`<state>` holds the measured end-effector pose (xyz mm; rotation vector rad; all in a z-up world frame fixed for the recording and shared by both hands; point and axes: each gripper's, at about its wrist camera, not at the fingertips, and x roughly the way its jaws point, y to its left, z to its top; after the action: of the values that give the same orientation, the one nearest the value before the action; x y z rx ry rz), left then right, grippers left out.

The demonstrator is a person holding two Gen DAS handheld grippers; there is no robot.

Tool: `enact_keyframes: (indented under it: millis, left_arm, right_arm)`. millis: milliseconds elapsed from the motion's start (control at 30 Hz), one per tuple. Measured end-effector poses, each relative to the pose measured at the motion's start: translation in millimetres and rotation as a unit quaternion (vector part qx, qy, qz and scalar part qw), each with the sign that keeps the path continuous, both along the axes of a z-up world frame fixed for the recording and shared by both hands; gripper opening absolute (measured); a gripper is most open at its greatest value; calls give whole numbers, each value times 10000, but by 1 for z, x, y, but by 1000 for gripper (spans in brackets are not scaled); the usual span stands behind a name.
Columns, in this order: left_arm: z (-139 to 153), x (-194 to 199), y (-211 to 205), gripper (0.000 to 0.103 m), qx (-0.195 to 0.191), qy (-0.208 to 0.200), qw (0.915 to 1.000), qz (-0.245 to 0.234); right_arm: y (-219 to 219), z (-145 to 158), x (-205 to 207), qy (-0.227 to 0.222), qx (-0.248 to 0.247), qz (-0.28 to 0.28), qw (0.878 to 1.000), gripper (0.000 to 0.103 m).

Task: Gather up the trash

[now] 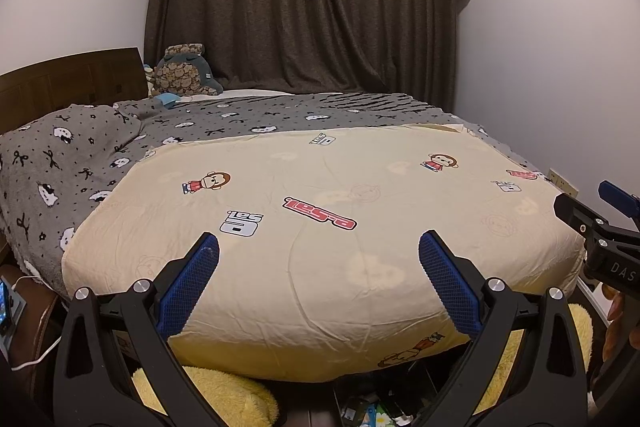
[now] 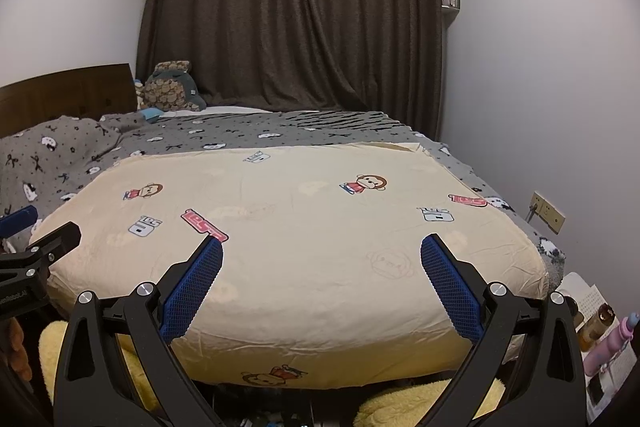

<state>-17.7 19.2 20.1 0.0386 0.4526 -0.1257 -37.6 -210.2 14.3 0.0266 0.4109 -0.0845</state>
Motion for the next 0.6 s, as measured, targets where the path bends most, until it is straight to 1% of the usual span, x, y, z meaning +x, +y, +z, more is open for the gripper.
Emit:
enact_keyframes:
  millis: [600]
  left_arm:
    - [1, 0, 0, 95, -3, -20, 10000, -21]
  right_arm:
    - [0, 0, 1, 28, -26, 47, 10000, 99]
